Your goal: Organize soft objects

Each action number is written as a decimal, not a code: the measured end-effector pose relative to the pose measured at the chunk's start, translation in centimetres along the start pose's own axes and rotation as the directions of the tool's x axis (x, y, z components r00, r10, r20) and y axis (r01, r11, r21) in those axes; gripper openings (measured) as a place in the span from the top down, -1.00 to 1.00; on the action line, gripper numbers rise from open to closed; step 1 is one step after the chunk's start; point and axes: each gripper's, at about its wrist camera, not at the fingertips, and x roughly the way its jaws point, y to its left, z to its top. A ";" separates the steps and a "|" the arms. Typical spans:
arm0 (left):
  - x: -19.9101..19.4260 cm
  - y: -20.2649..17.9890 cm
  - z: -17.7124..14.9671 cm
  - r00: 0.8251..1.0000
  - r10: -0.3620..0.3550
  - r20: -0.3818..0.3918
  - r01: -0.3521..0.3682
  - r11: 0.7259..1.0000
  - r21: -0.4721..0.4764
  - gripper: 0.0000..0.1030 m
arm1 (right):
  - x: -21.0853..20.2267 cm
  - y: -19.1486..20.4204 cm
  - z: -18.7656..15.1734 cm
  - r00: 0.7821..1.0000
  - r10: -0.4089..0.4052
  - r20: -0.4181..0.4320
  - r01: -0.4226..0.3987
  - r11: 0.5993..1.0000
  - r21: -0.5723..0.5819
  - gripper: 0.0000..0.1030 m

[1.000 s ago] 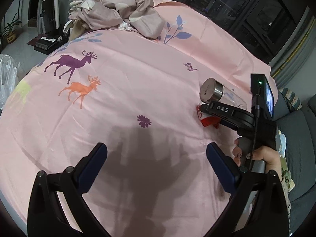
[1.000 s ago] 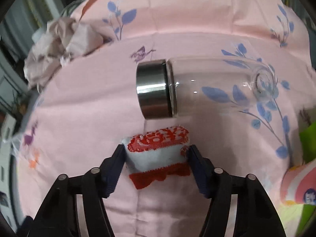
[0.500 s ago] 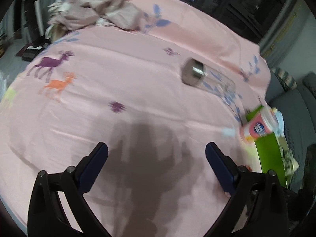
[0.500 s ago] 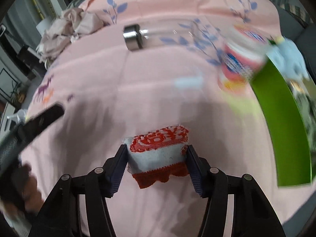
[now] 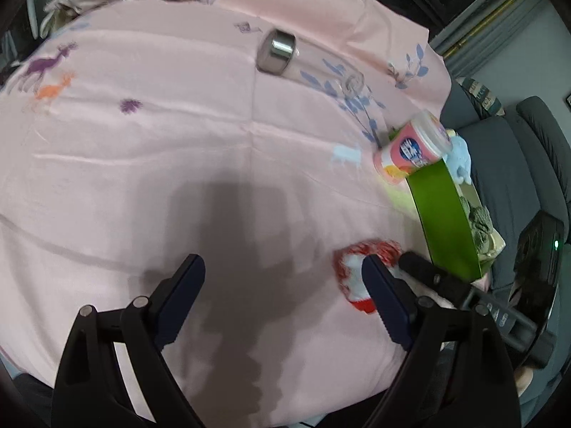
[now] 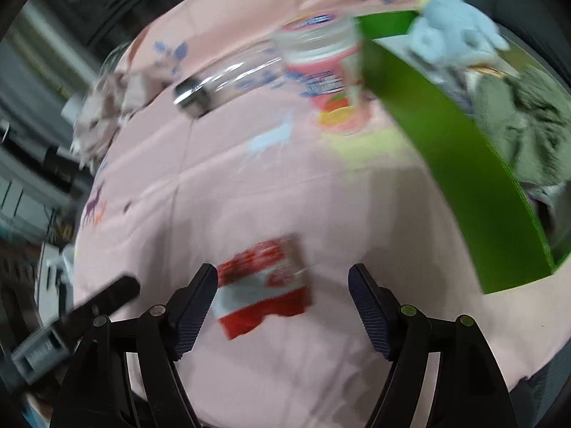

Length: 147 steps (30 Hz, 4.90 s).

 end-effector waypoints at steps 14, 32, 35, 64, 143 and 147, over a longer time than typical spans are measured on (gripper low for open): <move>5.1 -5.7 -1.8 0.995 -0.037 -0.094 0.053 0.983 0.175 -0.16 | 2.5 -1.5 -0.1 0.980 0.187 -0.063 -0.183 0.981 0.069 -0.23; 2.6 -14.5 0.2 0.983 -0.186 -0.007 0.174 0.907 0.382 0.12 | -5.6 -4.5 1.4 0.942 0.287 0.172 -0.300 0.952 0.057 0.11; 2.1 -17.3 1.0 0.972 -0.237 0.010 0.208 0.872 0.444 0.11 | -8.4 -5.9 2.5 0.932 0.263 0.248 -0.284 0.957 0.052 0.11; 12.7 -26.4 4.2 0.967 -0.213 -0.139 0.254 0.793 0.554 0.07 | -7.8 -17.1 7.4 0.942 0.007 0.336 -0.100 0.961 0.258 0.10; -0.6 -20.4 1.3 0.985 -0.138 0.103 0.065 0.852 0.519 -0.98 | -17.1 -7.2 1.0 0.827 -0.309 0.470 0.244 0.950 0.194 -0.83; -1.2 -19.6 1.1 0.986 -0.124 0.115 0.048 0.859 0.510 -0.98 | -17.4 -6.7 0.9 0.823 -0.317 0.472 0.251 0.947 0.199 -0.83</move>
